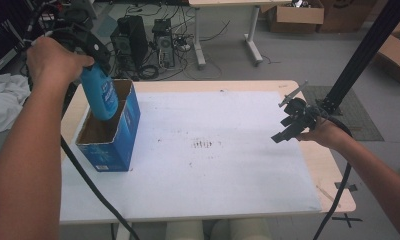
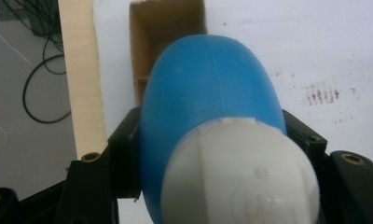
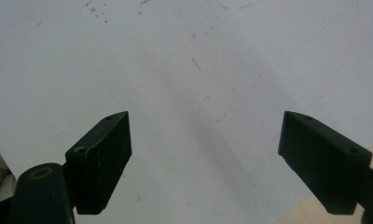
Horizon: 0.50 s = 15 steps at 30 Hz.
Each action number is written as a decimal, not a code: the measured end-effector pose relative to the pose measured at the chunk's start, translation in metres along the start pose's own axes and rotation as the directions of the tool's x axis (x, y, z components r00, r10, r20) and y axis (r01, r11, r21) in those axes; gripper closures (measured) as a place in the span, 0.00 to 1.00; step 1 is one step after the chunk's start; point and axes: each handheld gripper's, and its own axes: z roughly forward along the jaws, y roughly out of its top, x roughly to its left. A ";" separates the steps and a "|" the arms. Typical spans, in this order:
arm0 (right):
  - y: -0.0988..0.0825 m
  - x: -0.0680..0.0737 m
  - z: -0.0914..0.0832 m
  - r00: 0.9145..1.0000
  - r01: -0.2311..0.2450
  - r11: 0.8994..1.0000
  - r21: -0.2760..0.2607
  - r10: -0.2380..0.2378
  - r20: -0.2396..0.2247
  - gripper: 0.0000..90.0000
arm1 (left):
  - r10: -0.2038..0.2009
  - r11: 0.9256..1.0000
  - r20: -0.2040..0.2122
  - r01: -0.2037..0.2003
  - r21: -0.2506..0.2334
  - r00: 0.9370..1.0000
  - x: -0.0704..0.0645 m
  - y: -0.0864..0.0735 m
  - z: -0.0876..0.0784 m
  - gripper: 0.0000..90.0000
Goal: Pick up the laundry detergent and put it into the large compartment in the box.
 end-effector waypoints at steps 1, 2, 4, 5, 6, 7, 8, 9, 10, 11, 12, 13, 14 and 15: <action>0.000 0.000 0.000 1.000 0.000 1.000 0.000 0.000 0.000 0.19 | -0.005 1.000 0.001 0.005 0.004 1.000 0.002 -0.001 0.003 0.42; 0.000 0.000 0.000 1.000 0.004 1.000 0.002 -0.004 0.000 0.19 | -0.009 1.000 0.002 0.009 0.007 1.000 0.003 -0.002 0.006 0.42; 0.001 0.001 0.000 1.000 0.001 1.000 -0.001 -0.001 0.001 0.19 | -0.010 1.000 0.001 0.010 0.019 1.000 0.006 -0.007 0.015 0.42; 0.001 0.001 0.000 1.000 0.001 1.000 -0.001 -0.001 0.001 0.19 | -0.010 1.000 0.001 0.010 0.019 1.000 0.006 -0.007 0.015 0.42; 0.002 0.001 0.001 1.000 -0.001 1.000 0.002 0.001 0.000 0.19 | -0.009 1.000 0.001 0.009 0.026 1.000 0.007 -0.008 0.018 0.42; 0.002 0.001 0.001 1.000 -0.001 1.000 0.002 0.001 0.000 0.19 | -0.008 1.000 0.002 0.007 0.029 1.000 0.008 -0.009 0.021 0.42; 0.002 0.001 0.001 1.000 0.001 1.000 0.001 -0.001 0.000 0.19 | -0.009 0.999 0.004 0.009 0.030 1.000 0.009 -0.011 0.024 0.42; 0.003 0.002 0.001 1.000 0.003 1.000 0.004 -0.003 0.001 0.19 | -0.009 0.999 0.007 0.009 0.040 1.000 0.011 -0.013 0.031 0.42; 0.003 0.002 0.002 1.000 0.007 1.000 0.004 -0.007 0.001 0.19 | -0.009 0.999 0.007 0.009 0.040 1.000 0.011 -0.013 0.031 0.42; 0.003 0.002 0.002 1.000 0.007 1.000 0.004 -0.007 0.001 0.19 | -0.008 0.999 0.008 0.007 0.042 1.000 0.012 -0.015 0.034 0.42; 0.004 0.002 0.002 1.000 0.005 1.000 0.002 -0.005 -0.001 0.19 | -0.008 0.999 0.010 0.008 0.043 1.000 0.012 -0.016 0.038 0.42; 0.004 0.002 0.002 1.000 0.005 1.000 0.002 -0.005 -0.001 0.19 | -0.009 0.999 0.011 0.008 0.045 1.000 0.013 -0.017 0.041 0.42; 0.004 0.003 0.003 1.000 0.005 1.000 0.004 -0.005 -0.001 0.19 | -0.009 0.999 0.013 0.009 0.050 1.000 0.014 -0.018 0.045 0.42; 0.004 0.003 0.003 1.000 0.005 1.000 0.004 -0.005 -0.001 0.19 | -0.009 0.999 0.014 0.008 0.051 1.000 0.015 -0.020 0.049 0.42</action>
